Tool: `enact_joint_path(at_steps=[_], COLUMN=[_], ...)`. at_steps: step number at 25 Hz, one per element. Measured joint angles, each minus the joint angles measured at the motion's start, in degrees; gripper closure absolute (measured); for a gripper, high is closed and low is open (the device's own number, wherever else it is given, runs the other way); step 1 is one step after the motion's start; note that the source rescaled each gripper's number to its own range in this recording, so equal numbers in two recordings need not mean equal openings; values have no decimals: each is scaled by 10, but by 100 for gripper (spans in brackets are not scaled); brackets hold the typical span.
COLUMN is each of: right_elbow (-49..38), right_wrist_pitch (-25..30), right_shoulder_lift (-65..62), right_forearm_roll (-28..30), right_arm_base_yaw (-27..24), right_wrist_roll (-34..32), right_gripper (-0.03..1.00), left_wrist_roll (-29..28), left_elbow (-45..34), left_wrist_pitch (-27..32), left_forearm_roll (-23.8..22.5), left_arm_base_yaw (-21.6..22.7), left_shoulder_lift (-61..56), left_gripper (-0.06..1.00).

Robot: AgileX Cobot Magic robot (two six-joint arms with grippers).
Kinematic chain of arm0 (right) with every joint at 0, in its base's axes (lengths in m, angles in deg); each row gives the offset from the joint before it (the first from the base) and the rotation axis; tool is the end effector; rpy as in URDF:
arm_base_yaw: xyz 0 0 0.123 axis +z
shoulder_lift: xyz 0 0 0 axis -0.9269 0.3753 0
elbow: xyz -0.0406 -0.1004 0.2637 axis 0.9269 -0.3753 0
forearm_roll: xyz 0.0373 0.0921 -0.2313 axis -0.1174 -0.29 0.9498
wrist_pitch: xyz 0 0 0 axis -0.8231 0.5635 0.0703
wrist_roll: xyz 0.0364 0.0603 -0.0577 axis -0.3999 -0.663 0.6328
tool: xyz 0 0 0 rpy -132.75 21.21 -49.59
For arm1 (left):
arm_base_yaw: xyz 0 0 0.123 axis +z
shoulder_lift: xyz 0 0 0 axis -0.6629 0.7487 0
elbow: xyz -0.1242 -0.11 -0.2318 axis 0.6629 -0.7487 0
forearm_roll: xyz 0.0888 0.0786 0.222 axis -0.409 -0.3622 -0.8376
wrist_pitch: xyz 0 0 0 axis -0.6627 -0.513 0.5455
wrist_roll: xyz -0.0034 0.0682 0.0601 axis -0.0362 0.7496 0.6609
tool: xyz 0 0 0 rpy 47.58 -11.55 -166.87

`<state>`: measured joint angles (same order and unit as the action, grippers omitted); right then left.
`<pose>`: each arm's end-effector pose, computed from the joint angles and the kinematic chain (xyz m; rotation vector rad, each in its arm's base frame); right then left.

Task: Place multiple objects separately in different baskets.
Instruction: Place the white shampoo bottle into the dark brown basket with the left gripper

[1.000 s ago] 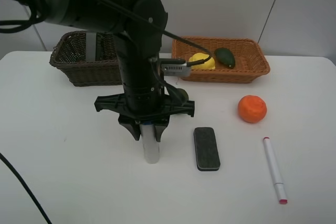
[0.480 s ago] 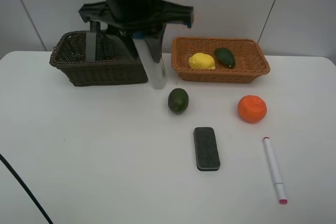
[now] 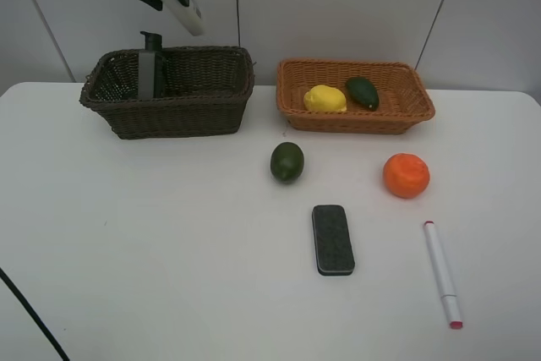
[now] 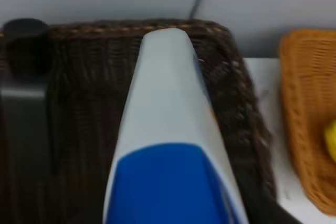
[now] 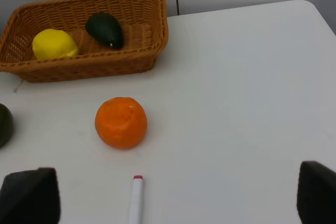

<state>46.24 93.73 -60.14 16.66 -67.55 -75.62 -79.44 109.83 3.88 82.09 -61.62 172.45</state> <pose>-0.0072 -0.0052 0.2807 0.1427 2.0230 0.0190 0.4237 -0.1499 0.3066 0.0395 2.3756 -0.2500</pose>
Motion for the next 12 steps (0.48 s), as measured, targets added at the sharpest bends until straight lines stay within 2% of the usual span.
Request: enact_joint_path(at_steps=[6,7,9,10,11,12], right_elbow=[0,0,0,0,0,0], right_wrist_pitch=[0,0,0,0,0,0], right_shoulder_lift=[0,0,0,0,0,0], right_forearm_roll=[0,0,0,0,0,0], right_arm_base_yaw=[0,0,0,0,0,0], right_wrist_roll=[0,0,0,0,0,0], right_gripper=[-2,-2,-2,-2,-2,-2], left_wrist_roll=[51,56,63,66,67,69], left_elbow=[0,0,0,0,0,1], left_wrist_pitch=[-36,-39,-50,-53,-56,-56], left_forearm_roll=[2,2,2,2,2,2], left_arm_base_yaw=[17,17,17,17,17,17], left_shoulder_lift=[87,96,110,111,112,112], left_gripper=[93,88,58,35,17,8])
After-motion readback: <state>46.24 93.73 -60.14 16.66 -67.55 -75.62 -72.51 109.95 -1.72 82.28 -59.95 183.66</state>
